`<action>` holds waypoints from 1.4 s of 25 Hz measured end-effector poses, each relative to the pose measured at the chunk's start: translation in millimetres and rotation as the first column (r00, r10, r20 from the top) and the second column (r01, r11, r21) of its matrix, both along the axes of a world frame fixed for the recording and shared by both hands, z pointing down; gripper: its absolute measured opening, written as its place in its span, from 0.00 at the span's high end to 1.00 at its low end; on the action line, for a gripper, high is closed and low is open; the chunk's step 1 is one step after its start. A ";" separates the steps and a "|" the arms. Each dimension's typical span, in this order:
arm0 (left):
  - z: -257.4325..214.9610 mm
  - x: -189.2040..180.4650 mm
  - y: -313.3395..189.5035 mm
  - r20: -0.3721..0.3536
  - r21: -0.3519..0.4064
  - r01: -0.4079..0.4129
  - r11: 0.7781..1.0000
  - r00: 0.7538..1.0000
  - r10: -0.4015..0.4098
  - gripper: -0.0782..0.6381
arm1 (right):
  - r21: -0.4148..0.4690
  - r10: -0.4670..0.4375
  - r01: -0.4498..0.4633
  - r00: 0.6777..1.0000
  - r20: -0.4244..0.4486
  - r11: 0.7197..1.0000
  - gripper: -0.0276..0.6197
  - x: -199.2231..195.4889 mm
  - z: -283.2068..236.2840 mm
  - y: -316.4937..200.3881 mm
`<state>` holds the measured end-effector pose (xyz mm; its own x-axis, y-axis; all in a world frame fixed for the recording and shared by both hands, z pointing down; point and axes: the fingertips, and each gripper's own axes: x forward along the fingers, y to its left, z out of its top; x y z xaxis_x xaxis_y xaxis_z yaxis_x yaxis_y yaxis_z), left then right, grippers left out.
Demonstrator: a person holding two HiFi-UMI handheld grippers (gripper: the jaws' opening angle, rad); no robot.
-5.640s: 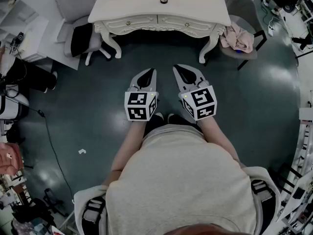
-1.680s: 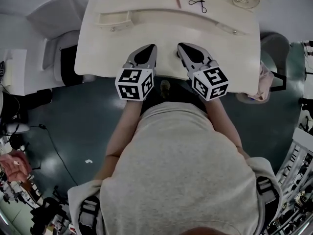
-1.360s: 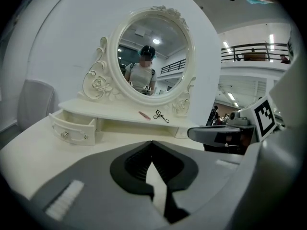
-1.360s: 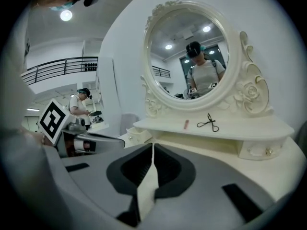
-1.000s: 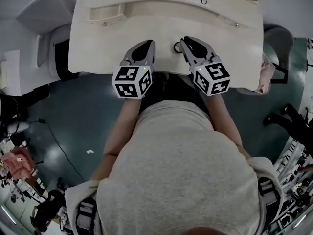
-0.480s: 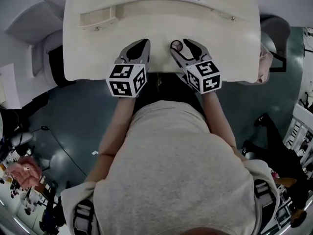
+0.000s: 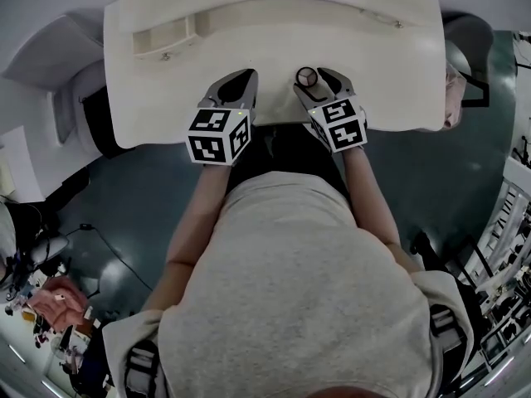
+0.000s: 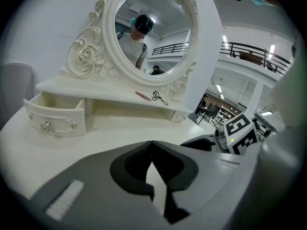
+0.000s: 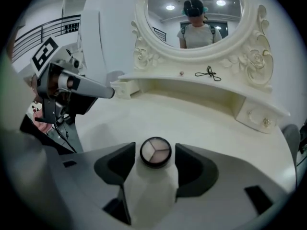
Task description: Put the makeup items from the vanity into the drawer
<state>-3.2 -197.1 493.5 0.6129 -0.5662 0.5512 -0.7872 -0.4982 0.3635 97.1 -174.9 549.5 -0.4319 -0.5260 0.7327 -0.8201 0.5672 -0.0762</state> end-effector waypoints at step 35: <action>-8.0 -139.4 -59.0 -0.080 0.032 0.202 0.979 0.977 -0.199 0.88 | 0.171 -0.160 0.149 0.986 0.052 0.974 0.62 -145.9 -68.4 -93.6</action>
<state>-142.6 -256.1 485.5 0.5238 -0.7021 0.4825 -0.8435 -0.3480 0.4092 -48.9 -268.5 481.2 -0.5616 -0.5604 0.6087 -0.7176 0.6962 -0.0211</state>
